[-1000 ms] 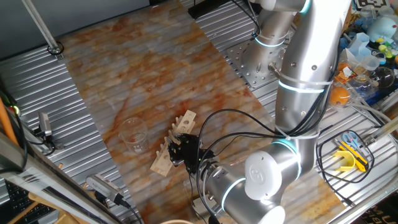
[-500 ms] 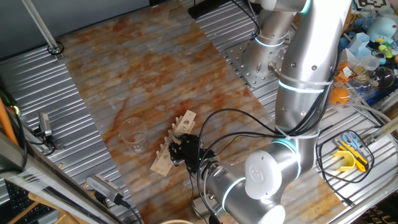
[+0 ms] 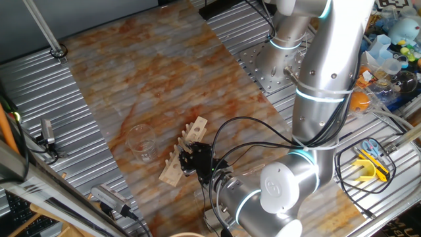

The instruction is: Pour out the test tube

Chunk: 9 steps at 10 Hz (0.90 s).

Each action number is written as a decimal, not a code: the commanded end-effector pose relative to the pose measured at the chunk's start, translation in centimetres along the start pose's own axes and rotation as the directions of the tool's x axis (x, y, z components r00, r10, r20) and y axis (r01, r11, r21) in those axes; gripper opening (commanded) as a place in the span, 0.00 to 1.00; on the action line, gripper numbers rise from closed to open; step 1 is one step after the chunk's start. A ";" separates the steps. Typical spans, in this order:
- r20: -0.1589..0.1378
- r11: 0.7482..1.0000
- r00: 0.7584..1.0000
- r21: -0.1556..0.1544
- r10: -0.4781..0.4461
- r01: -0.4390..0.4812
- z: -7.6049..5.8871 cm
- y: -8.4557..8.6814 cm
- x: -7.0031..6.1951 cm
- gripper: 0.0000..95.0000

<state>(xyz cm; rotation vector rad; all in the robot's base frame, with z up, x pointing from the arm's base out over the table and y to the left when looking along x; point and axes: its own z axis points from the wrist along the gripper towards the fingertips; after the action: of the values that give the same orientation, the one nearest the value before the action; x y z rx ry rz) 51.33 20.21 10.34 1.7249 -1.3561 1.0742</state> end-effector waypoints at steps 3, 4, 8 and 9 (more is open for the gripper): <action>-0.005 1.000 1.000 0.004 -0.011 0.011 0.0 0.0 0.0 0.00; -0.006 1.000 1.000 0.004 -0.010 0.010 0.1 0.0 0.0 0.20; -0.004 1.000 1.000 0.004 -0.011 0.011 0.1 0.1 -0.1 0.20; -0.004 1.000 1.000 0.004 -0.015 0.015 0.1 0.1 -0.1 0.40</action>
<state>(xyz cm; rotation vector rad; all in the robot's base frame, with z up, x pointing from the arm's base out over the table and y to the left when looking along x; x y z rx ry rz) 51.28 20.18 10.23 1.7315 -1.3364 1.0722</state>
